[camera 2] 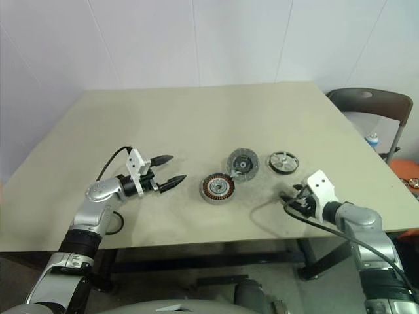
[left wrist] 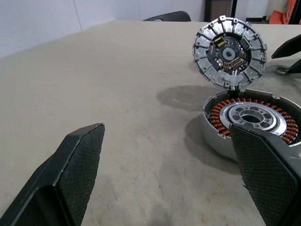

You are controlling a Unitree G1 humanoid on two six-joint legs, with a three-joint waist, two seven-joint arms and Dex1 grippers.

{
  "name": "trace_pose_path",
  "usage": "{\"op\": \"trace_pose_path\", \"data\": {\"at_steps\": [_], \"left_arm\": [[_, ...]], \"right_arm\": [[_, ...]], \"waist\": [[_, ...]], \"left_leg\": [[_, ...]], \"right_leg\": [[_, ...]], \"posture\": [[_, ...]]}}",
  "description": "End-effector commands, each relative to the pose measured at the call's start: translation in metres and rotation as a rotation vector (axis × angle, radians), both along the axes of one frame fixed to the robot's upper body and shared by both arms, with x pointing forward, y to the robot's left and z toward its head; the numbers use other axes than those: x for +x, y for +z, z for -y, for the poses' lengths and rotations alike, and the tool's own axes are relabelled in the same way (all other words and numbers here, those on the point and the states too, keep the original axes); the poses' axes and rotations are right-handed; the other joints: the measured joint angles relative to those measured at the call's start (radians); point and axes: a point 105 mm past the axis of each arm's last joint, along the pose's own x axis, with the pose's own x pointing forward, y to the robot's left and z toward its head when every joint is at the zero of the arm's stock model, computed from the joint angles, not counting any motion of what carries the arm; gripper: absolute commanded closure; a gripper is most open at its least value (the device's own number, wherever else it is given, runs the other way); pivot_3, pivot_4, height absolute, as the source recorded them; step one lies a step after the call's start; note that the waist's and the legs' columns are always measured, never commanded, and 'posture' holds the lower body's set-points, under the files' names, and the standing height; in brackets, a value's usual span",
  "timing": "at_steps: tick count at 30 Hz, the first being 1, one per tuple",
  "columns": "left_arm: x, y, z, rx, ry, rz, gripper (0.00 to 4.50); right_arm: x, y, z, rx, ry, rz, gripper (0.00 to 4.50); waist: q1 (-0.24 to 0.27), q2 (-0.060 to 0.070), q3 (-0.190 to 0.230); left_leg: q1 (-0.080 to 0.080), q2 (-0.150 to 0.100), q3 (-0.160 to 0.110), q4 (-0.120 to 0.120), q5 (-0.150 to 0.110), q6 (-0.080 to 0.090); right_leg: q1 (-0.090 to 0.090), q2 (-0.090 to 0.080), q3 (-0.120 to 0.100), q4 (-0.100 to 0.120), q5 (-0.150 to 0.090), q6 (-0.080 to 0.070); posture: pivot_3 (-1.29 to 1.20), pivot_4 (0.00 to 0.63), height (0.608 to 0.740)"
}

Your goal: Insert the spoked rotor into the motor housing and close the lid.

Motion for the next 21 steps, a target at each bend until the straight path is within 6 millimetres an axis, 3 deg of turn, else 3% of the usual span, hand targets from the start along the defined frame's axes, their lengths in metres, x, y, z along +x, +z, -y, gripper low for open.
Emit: {"op": "trace_pose_path", "data": {"at_steps": [1, 11, 21], "left_arm": [[0.004, 0.012, -0.001, -0.001, 0.0, 0.049, 0.0], [0.004, 0.01, -0.002, 0.004, 0.008, 0.048, 0.0], [0.003, 0.005, 0.001, 0.018, 0.002, 0.036, 0.0]], "right_arm": [[0.006, 0.005, -0.01, 0.01, 0.037, 0.015, 1.75], [0.009, 0.002, -0.018, 0.001, 0.058, 0.004, 1.75], [0.007, 0.013, -0.026, 0.098, 0.09, -0.013, 1.75]], "waist": [[-0.001, 0.0, 0.0], [-0.002, 0.0, 0.0], [-0.001, 0.0, 0.0]], "left_leg": [[0.0, 0.0, 0.0, 0.0, 0.0, 0.0], [0.0, 0.001, 0.001, 0.0, 0.0, 0.0], [0.0, 0.001, 0.001, 0.0, 0.0, 0.0]], "right_leg": [[0.0, 0.0, 0.0, 0.0, 0.0, 0.0], [0.0, 0.001, 0.0, 0.0, 0.0, -0.001], [0.0, 0.001, 0.0, 0.0, 0.001, -0.001]], "posture": [[0.0, 0.0, 0.74], [0.0, 0.0, 0.74], [0.0, 0.0, 0.74]]}}
